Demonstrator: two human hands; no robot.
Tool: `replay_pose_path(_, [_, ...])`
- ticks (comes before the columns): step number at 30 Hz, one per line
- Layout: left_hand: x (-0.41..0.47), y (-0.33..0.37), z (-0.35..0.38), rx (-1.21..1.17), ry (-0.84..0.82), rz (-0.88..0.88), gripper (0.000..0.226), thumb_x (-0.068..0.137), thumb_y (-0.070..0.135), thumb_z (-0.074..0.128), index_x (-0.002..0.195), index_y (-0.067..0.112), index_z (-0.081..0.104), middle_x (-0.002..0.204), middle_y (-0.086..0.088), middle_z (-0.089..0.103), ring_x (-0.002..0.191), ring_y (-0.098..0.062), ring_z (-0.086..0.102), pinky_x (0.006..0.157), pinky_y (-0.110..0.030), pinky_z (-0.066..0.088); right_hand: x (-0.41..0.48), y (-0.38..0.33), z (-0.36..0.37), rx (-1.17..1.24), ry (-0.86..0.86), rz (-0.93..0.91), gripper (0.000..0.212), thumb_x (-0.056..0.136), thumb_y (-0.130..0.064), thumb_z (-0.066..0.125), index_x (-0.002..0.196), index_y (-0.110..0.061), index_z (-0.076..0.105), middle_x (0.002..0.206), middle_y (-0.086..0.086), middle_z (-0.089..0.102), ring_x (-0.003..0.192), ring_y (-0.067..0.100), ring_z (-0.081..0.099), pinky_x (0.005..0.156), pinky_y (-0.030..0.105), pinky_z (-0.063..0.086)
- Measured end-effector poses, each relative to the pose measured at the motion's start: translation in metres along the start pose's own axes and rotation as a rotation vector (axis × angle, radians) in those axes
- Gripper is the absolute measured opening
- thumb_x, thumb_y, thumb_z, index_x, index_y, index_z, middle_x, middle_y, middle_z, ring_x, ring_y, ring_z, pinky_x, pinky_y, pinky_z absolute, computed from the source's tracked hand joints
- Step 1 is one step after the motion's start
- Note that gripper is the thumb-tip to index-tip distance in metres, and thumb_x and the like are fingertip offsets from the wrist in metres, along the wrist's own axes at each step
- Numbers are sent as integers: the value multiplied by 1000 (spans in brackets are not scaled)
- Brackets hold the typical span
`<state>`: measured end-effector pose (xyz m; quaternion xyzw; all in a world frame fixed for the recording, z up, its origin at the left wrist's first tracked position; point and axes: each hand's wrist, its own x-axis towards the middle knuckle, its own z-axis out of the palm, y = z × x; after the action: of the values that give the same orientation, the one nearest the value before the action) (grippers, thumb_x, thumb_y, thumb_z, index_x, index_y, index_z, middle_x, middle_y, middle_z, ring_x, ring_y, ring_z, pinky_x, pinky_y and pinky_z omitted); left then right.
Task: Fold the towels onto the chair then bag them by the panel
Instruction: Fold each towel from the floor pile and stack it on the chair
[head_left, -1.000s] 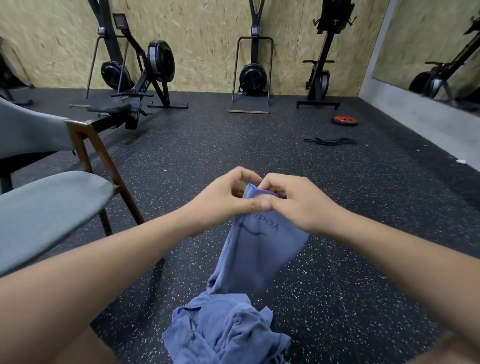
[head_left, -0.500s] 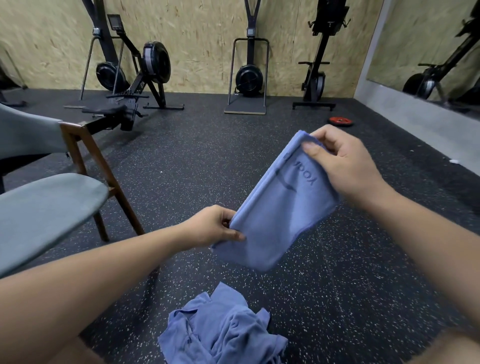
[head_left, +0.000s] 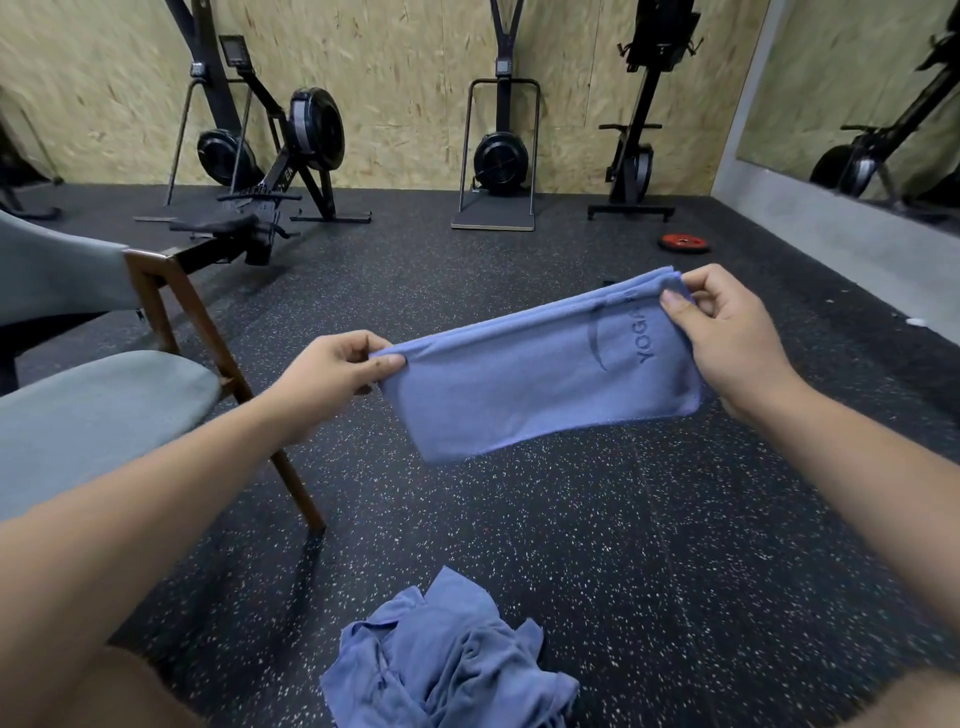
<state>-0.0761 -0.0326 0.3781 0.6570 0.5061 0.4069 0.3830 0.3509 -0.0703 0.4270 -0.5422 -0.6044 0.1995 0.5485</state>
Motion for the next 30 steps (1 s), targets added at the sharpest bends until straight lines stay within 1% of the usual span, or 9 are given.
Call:
replay_pose_path(3, [-3, 12, 2, -182, 56, -83, 14, 100, 34, 74, 91, 24, 79, 90, 3, 70, 85, -15, 60, 84, -37, 47, 0, 6, 4, 13, -2, 54, 8, 103, -32, 66, 99, -25, 67, 97, 24, 71, 80, 18, 60, 77, 39, 46])
replay_pose_path(7, [-5, 27, 7, -268, 118, -124, 19, 100, 34, 75, 84, 25, 75, 90, 3, 68, 85, -17, 60, 85, -39, 50, 0, 10, 8, 7, 19, 113, 4, 101, -23, 66, 98, -21, 67, 97, 10, 76, 84, 15, 65, 81, 40, 50])
replay_pose_path(13, [-16, 50, 31, -212, 149, -84, 18, 99, 30, 76, 89, 16, 71, 83, -1, 68, 73, -13, 60, 67, -30, 50, -13, 0, 23, 12, -55, 152, 4, 96, -19, 68, 94, -21, 70, 97, 13, 76, 79, 14, 63, 77, 38, 48])
replay_pose_path(17, [-28, 66, 53, -192, 91, -101, 19, 96, 31, 79, 91, 17, 68, 85, -3, 67, 75, -15, 60, 64, -31, 48, -32, -16, 44, -2, -168, 109, 7, 91, -26, 72, 92, -20, 70, 81, 18, 68, 72, 15, 54, 72, 37, 43])
replay_pose_path(20, [-35, 72, 68, -195, 43, -109, 24, 96, 33, 80, 86, 19, 63, 86, -3, 67, 78, -17, 60, 66, -34, 46, -44, -28, 58, -3, -224, 58, 11, 90, -28, 75, 90, -20, 68, 69, 3, 60, 66, 14, 47, 68, 35, 39])
replay_pose_path(23, [-41, 78, 79, -200, 15, -108, 24, 94, 32, 83, 87, 19, 63, 85, -3, 67, 77, -17, 60, 64, -30, 50, -56, -36, 67, -45, -269, 6, 15, 91, -34, 76, 88, -23, 67, 62, -9, 60, 61, 9, 48, 66, 32, 40])
replay_pose_path(26, [-46, 84, 89, -223, -9, -87, 22, 94, 27, 84, 88, 16, 65, 85, -7, 69, 76, -19, 62, 57, -26, 54, -66, -44, 74, -92, -328, -34, 12, 92, -33, 76, 90, -26, 66, 67, -8, 65, 62, 7, 53, 65, 35, 45])
replay_pose_path(28, [-49, 85, 93, -234, -22, -74, 21, 94, 24, 83, 89, 12, 67, 85, -10, 72, 76, -21, 65, 59, -28, 57, -71, -47, 77, -100, -364, -46, 10, 93, -30, 76, 93, -27, 67, 76, -2, 69, 67, 10, 59, 70, 41, 53])
replay_pose_path(30, [-52, 86, 96, -234, -19, -69, 20, 95, 23, 83, 90, 9, 69, 85, -11, 74, 76, -21, 67, 63, -30, 59, -74, -49, 80, -70, -402, -44, 9, 93, -30, 75, 95, -28, 67, 80, 3, 69, 66, 13, 60, 68, 45, 55])
